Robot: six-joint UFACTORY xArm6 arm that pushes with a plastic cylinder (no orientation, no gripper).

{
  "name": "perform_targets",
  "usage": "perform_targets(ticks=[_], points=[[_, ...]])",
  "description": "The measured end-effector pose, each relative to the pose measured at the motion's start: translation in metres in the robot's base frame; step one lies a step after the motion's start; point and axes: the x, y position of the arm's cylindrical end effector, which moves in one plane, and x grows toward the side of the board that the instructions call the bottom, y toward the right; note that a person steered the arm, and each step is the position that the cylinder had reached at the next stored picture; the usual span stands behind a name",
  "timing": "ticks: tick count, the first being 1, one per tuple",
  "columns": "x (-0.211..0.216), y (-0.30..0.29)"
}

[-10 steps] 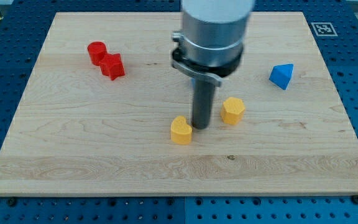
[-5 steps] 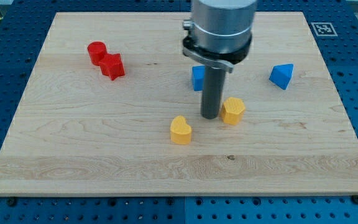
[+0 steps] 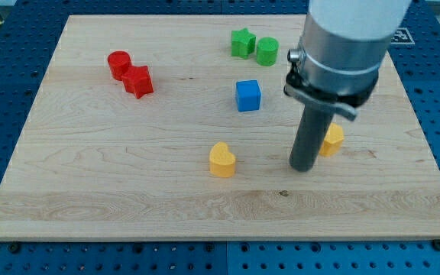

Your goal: Arrange the yellow blocks horizontally

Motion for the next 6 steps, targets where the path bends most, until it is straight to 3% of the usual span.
perform_targets(ticks=[1, 3, 6], points=[[0.024, -0.038], [0.020, -0.147], [0.013, -0.123]])
